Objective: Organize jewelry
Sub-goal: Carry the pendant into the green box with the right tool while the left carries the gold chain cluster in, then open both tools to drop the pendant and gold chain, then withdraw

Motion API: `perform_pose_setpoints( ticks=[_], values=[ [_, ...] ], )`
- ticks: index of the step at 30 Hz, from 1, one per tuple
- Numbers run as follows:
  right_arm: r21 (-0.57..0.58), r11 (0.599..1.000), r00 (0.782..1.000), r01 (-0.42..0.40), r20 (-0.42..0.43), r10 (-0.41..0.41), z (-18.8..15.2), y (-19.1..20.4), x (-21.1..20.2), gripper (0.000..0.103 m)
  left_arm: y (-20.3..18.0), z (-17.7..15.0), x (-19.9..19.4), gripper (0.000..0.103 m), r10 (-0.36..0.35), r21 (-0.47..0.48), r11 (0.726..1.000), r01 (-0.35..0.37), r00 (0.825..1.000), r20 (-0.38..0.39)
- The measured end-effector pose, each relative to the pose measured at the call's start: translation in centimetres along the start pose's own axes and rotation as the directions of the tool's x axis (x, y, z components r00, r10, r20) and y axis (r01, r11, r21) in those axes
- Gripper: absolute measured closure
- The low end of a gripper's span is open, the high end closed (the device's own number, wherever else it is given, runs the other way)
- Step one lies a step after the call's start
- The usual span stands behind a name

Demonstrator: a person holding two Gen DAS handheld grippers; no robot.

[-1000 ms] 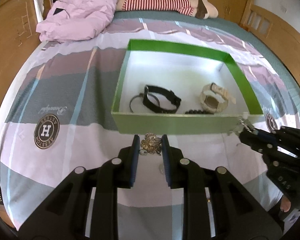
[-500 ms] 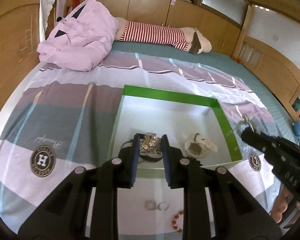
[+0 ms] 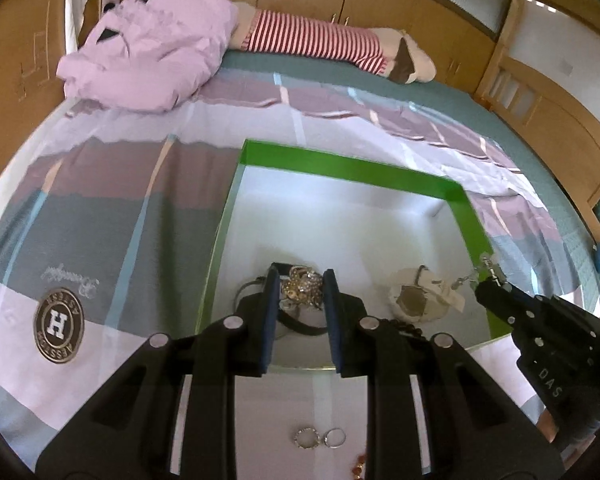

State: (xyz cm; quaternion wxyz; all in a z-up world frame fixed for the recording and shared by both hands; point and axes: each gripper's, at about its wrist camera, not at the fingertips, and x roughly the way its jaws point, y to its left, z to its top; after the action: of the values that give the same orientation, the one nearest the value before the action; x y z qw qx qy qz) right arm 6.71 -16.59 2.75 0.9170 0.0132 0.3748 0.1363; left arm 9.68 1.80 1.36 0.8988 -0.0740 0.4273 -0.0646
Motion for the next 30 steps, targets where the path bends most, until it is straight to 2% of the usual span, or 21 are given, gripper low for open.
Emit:
perform_pose_setpoints(
  ticks=[3, 9, 10, 11, 13, 14, 18, 22, 23, 25, 27, 28, 30],
  values=[
    [0.01, 1.0, 1.0, 0.018, -0.02, -0.018, -0.2, -0.4, 0.9, 0.096, 0.4, 0.0, 1.1, 0.081, -0.028, -0.021, 0.999, 0.027, 0.999, -0.04],
    [0.037, 0.999, 0.995, 0.031, -0.092, -0.027, -0.8, -1.0, 2.6, 0.095, 0.7, 0.1, 2.3, 0.081, -0.149, -0.069, 0.987, 0.143, 0.984, -0.102],
    [0.031, 0.999, 0.994, 0.037, -0.102, -0.033, -0.9, -0.9, 2.8, 0.091, 0.8, 0.1, 2.2, 0.079, -0.166, -0.08, 0.984, 0.157, 0.98, -0.109],
    [0.026, 0.999, 0.994, 0.039, -0.106, -0.036, -1.0, -0.8, 2.9, 0.079, 0.8, 0.1, 2.2, 0.077, -0.171, -0.086, 0.983, 0.162, 0.979, -0.112],
    [0.034, 0.999, 0.995, 0.024, -0.093, -0.021, -1.2, -0.7, 2.4, 0.062, 0.9, 0.1, 1.9, 0.075, -0.181, -0.097, 0.981, 0.171, 0.977, -0.11],
    [0.035, 0.999, 0.996, 0.021, -0.082, -0.018, -1.1, -0.6, 2.2, 0.061, 0.9, 0.2, 1.5, 0.075, -0.181, -0.098, 0.98, 0.17, 0.978, -0.107],
    [0.025, 1.0, 0.998, -0.007, -0.062, 0.008, -0.8, -0.3, 0.9, 0.061, 0.5, 0.0, -1.0, 0.075, -0.134, -0.066, 0.99, 0.127, 0.984, -0.117],
    [-0.002, 0.991, 0.987, -0.133, -0.09, 0.132, -1.6, 0.8, -1.1, 0.061, 0.4, -1.8, -3.0, 0.075, -0.085, -0.012, 0.996, 0.084, 0.988, -0.129],
    [-0.013, 0.986, 0.979, -0.167, -0.117, 0.165, -2.3, 1.4, -1.4, 0.061, 0.6, -2.7, -2.8, 0.075, -0.062, -0.005, 0.998, 0.062, 0.984, -0.167],
    [-0.053, 0.983, 0.973, -0.178, -0.16, 0.167, -3.6, 2.7, -1.3, 0.061, 0.7, -4.2, -2.1, 0.075, -0.021, 0.015, 1.0, 0.025, 0.973, -0.229],
    [-0.151, 0.975, 0.964, -0.164, -0.234, 0.126, -5.6, 4.3, -0.3, 0.061, 0.4, -5.9, -1.3, 0.075, 0.016, 0.043, 0.999, -0.004, 0.961, -0.274],
    [-0.17, 0.973, 0.96, -0.159, -0.258, 0.112, -6.2, 4.5, 0.2, 0.061, 0.4, -6.5, -0.8, 0.075, 0.035, 0.058, 0.998, -0.018, 0.954, -0.297],
    [-0.185, 0.97, 0.938, -0.158, -0.336, 0.088, -8.0, 4.8, 1.5, 0.062, -0.1, -7.6, 0.0, 0.075, 0.055, 0.086, 0.996, -0.029, 0.943, -0.329]
  ],
)
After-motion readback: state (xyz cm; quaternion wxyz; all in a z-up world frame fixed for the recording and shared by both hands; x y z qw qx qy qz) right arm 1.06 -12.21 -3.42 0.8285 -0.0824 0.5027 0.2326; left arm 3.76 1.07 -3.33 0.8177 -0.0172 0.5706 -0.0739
